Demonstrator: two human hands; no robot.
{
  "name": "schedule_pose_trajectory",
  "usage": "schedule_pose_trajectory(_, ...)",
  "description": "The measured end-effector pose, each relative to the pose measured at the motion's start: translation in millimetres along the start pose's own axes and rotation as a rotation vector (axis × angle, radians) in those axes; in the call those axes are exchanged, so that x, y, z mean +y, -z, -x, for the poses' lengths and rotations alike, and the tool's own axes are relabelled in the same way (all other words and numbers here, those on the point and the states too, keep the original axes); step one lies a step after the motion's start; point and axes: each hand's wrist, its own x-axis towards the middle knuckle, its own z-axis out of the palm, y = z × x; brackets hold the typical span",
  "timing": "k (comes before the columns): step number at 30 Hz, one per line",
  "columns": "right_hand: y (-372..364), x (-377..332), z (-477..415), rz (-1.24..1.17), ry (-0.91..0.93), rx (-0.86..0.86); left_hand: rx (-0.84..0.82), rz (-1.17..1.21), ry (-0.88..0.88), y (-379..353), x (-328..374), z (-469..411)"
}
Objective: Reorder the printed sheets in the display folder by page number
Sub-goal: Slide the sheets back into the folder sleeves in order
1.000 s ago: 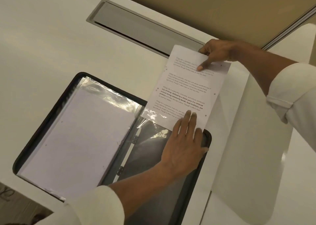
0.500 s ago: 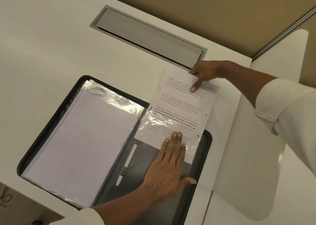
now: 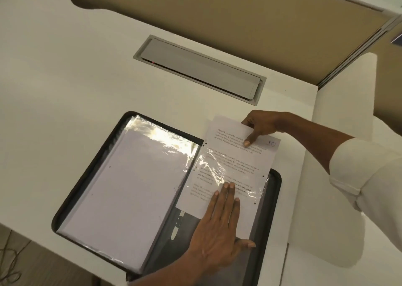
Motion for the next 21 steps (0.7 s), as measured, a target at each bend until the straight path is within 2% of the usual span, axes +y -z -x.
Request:
schedule_pose_trajectory(6, -37.6, -12.7, 4.2, 0.022, -0.019, 0.188, 0.096, 0.014, 0.04, 4.2, -45.1, 50.3)
schedule_pose_trajectory(12, -62.5, -41.1, 12.2, 0.125, -0.063, 0.283, 0.192, 0.001, 0.026, 0.2, -89.9, 102.3)
schedule_pose_trajectory(18, -87.1, -57.9, 12.9, 0.16, -0.089, 0.313, 0.207, -0.024, -0.042, -11.3, -107.7, 125.8)
schedule_pose_trajectory(21, -94.7, -64.8, 17.3, 0.194, -0.114, 0.295, 0.287, -0.042, -0.07, -6.0, -108.6, 131.4)
